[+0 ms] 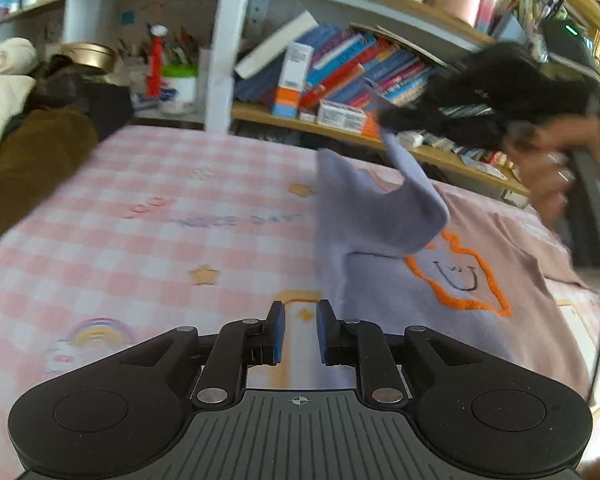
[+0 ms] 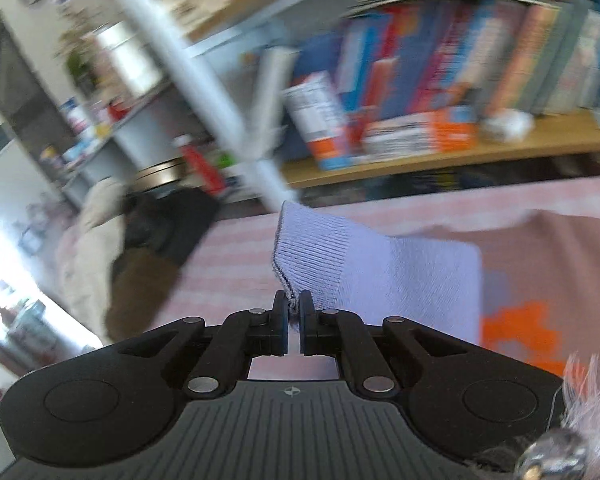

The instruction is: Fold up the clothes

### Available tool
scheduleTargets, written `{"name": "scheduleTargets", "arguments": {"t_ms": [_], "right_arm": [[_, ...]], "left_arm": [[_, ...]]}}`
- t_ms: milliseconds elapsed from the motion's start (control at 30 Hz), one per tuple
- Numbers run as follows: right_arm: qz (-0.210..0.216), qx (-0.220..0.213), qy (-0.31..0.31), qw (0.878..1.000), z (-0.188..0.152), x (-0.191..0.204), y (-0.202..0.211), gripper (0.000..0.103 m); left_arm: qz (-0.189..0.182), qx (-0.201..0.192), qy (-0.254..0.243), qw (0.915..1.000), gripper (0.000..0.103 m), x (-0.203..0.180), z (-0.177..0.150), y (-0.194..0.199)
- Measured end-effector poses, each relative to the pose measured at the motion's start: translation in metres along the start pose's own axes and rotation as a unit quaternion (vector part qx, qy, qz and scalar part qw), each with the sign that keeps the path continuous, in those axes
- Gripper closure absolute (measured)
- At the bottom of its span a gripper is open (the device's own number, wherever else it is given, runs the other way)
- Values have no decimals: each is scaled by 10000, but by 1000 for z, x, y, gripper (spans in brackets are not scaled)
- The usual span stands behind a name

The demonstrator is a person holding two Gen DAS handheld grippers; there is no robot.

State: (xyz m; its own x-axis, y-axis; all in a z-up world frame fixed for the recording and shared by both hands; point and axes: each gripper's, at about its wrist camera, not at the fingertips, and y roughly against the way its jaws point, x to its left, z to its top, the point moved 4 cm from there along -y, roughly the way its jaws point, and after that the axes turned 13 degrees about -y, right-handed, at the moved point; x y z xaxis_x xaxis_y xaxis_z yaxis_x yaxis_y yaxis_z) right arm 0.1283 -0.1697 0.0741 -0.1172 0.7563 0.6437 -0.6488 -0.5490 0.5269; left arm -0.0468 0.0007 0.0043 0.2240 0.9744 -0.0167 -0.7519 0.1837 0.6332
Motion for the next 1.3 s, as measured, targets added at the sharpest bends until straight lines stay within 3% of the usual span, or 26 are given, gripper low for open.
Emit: {"name": "scheduleTargets", "arguments": {"t_ms": [233, 467, 733, 800, 867, 900, 1000, 1100, 1300], "right_arm": [[394, 309, 356, 9981, -16, 102, -76, 98], [284, 404, 412, 9979, -27, 155, -143, 98], [219, 479, 521, 9973, -36, 190, -184, 98], [162, 580, 590, 9964, -41, 194, -191, 92], [128, 628, 711, 9954, -46, 195, -190, 66], [204, 629, 728, 9952, -48, 193, -185, 63], [347, 653, 698, 9948, -52, 179, -162, 62], [152, 525, 687, 9961, -55, 148, -124, 62], [-1140, 116, 319, 9929, -75, 38, -26, 62]], "left_arm": [[494, -37, 320, 9983, 85, 62, -30, 45], [938, 4, 720, 9930, 85, 113, -57, 79], [802, 129, 641, 9946, 85, 131, -64, 78], [698, 148, 539, 9960, 85, 130, -63, 75], [607, 130, 463, 9970, 85, 128, -62, 73], [565, 108, 462, 9973, 85, 128, -61, 71], [403, 36, 459, 9981, 85, 129, -55, 63], [107, -56, 365, 9993, 85, 123, -42, 49], [-844, -46, 130, 9963, 85, 89, -20, 6]]}}
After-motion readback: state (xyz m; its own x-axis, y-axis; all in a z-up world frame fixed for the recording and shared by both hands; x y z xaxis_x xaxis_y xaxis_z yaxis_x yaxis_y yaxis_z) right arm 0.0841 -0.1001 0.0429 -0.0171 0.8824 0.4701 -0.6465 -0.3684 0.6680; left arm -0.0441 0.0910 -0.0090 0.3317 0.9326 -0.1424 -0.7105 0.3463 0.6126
